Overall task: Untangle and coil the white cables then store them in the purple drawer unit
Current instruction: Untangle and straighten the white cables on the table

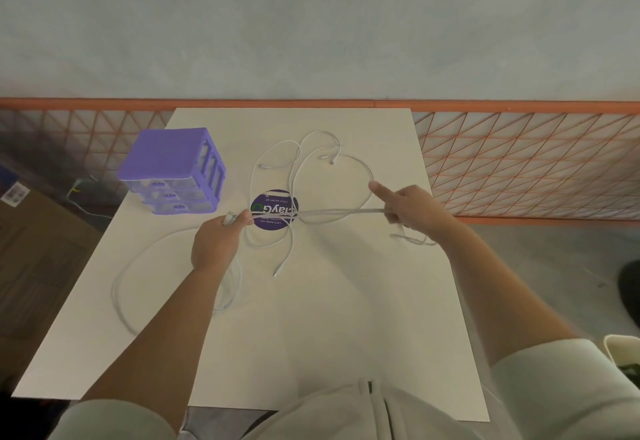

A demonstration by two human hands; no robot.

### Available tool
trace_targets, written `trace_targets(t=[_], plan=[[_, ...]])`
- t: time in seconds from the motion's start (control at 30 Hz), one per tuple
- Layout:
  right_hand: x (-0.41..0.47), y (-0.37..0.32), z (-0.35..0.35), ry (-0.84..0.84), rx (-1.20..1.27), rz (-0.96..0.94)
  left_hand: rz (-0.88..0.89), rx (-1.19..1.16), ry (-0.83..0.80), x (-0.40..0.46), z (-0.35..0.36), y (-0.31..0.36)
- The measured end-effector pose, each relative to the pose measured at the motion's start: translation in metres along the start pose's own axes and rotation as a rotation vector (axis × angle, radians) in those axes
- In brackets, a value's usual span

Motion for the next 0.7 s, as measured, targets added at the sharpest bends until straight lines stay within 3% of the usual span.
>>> trace_targets(t=[0.13, 0.37, 0.57, 0.7], plan=[[0.007, 0.041, -0.018, 0.123, -0.120, 0.136, -0.070, -0.014, 0.057, 0.005, -0.018, -0.019], [0.003, 0.041, -0.054, 0.327, -0.367, 0.075, -0.075, 0.051, 0.005, 0.002, -0.012, -0.025], [0.010, 0.095, -0.039, 0.229, -0.358, 0.127, 0.005, 0.069, -0.102, -0.002, -0.004, -0.015], [0.003, 0.114, -0.041, 0.259, -0.461, 0.157, 0.034, 0.069, -0.167, -0.010, 0.008, -0.011]])
Point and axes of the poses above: each hand's wrist, its own x-axis towards the middle knuckle, its own z-axis out of the palm, y = z × x, the point moved 10 cm from there along x, towards the middle knuckle, and after that the axes turned 5 degrees about x, right-handed, at the moved point
